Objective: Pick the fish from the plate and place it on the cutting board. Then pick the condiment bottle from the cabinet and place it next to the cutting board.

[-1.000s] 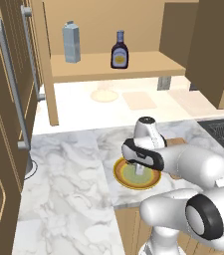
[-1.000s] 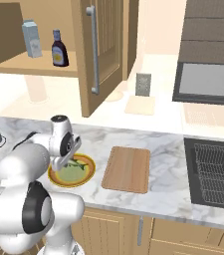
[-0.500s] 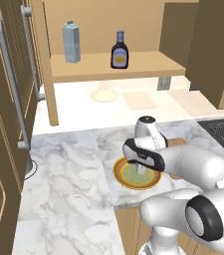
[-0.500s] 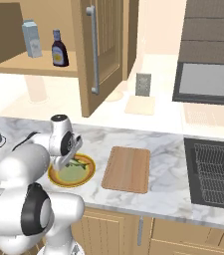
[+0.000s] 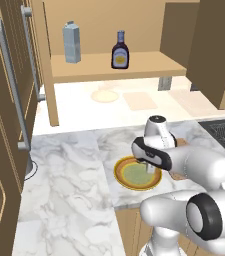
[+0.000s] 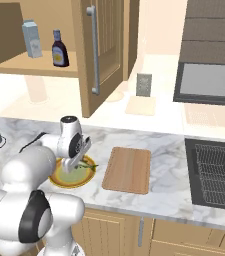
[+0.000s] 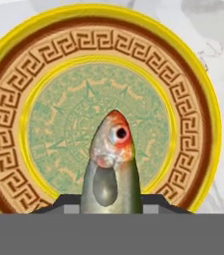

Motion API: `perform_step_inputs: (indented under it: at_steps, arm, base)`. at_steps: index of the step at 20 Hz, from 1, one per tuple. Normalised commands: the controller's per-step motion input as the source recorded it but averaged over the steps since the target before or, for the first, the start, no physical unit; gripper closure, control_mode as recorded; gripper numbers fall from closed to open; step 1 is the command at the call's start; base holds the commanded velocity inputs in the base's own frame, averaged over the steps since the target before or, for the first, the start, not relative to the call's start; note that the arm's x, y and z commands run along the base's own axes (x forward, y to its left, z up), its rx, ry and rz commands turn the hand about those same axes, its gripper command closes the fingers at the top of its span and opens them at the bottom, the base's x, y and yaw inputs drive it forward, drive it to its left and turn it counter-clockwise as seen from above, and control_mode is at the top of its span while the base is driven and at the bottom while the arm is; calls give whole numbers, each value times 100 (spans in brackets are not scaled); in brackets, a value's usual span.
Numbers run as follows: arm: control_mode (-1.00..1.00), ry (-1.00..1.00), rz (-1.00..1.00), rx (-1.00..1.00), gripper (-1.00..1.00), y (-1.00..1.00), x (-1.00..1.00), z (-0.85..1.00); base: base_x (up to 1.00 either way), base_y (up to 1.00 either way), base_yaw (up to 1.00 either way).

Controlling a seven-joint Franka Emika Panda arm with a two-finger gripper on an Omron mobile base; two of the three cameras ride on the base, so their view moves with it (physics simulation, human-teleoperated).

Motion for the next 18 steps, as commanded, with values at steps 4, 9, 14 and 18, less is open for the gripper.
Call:
perform_step_inputs:
  at_steps: [4, 9, 14, 18]
  arm:
    - [-100, 0, 0, 0, 100, -32, 0, 0]
    - [-100, 0, 0, 0, 100, -31, 0, 1]
    - [-100, 0, 0, 0, 100, -29, 0, 4]
    - [-100, 0, 0, 0, 100, -25, 0, 6]
  base:
    - [0, 0, 0]
    - [0, 0, 0]
    - [0, 0, 0]
    - [0, 0, 0]
